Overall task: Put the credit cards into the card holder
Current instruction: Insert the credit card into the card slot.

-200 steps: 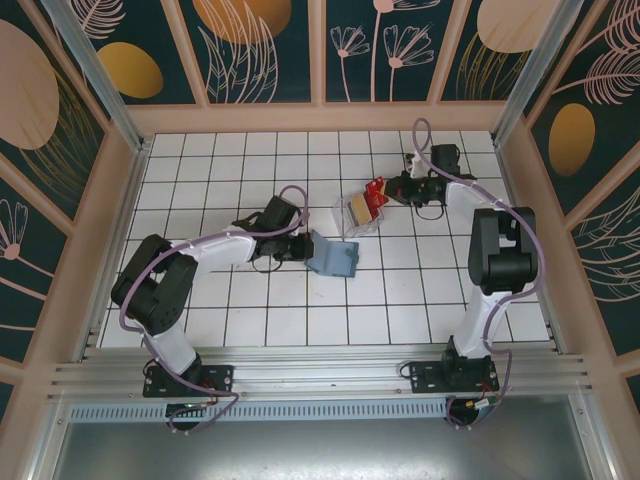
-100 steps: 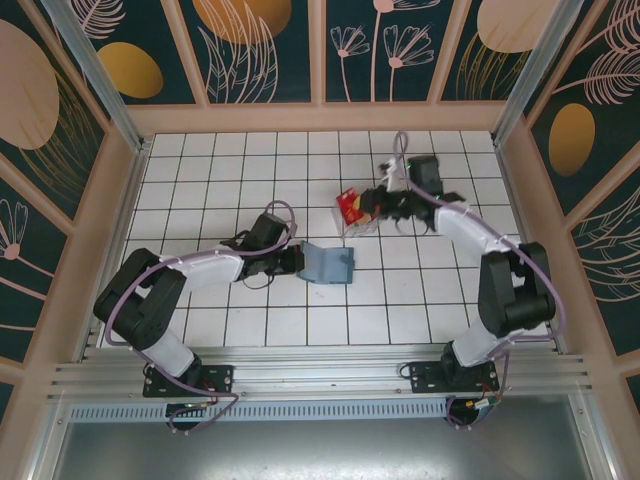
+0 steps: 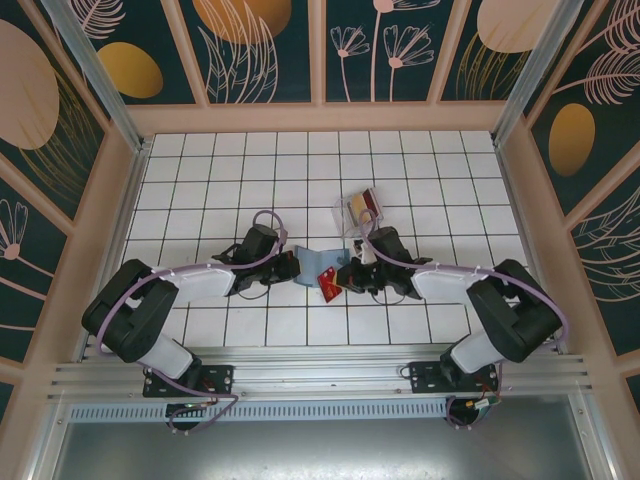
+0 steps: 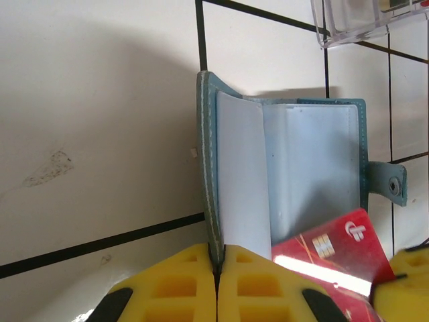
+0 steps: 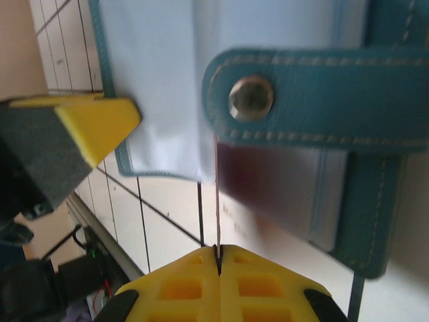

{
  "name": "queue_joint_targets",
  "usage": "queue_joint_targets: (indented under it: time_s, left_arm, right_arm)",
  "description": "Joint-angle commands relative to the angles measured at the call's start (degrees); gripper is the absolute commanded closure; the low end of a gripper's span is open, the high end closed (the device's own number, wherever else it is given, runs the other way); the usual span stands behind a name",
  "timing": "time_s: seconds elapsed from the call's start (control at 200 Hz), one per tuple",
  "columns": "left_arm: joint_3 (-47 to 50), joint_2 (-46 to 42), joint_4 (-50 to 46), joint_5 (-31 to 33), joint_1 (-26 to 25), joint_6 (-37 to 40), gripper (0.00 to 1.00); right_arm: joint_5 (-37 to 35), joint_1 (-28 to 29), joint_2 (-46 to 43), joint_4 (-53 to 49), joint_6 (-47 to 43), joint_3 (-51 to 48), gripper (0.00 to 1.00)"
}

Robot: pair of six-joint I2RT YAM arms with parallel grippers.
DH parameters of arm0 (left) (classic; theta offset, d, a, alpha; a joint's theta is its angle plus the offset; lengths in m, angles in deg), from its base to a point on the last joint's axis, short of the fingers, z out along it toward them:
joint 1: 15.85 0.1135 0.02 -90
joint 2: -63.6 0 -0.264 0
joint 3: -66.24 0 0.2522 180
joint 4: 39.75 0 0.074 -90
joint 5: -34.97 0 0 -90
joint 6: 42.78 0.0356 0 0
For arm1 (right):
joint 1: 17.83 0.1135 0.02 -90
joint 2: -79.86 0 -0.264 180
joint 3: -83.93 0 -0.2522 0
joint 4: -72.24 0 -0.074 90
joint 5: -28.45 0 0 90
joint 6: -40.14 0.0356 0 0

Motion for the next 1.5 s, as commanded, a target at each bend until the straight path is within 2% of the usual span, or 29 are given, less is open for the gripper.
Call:
queue_joint_targets:
  time_s: [0.0, 0.21, 0.435, 1.106, 1.491]
  left_arm:
    - [1.43, -1.32, 1.11, 0.43, 0.17, -1.08, 1.00]
    - [2.37, -0.43, 1.57, 0.37, 0.13, -1.15, 1.00]
    - [2.50, 1.14, 1.62, 0.36, 0.11, -0.71, 1.00]
    - [2.38, 1.29, 0.82, 0.72, 0.13, -0.09, 1.00]
    - [2.28, 1.30, 0.87, 0.79, 0.17, -0.32, 1.00]
  right_arm:
    - [-2.60, -0.25, 2.06, 7.74, 2.57, 0.42, 1.00]
    - [-0.93, -2.01, 7.17, 13.32, 2.81, 0.49, 1.00]
    - [2.18, -2.39, 12.35, 14.60, 0.79, 3.31, 1.00]
    - [-7.85, 0.60, 14.52, 20.54, 4.15, 3.18, 1.00]
    - [-8.59, 2.50, 16.70, 21.50, 4.62, 3.88, 1.00]
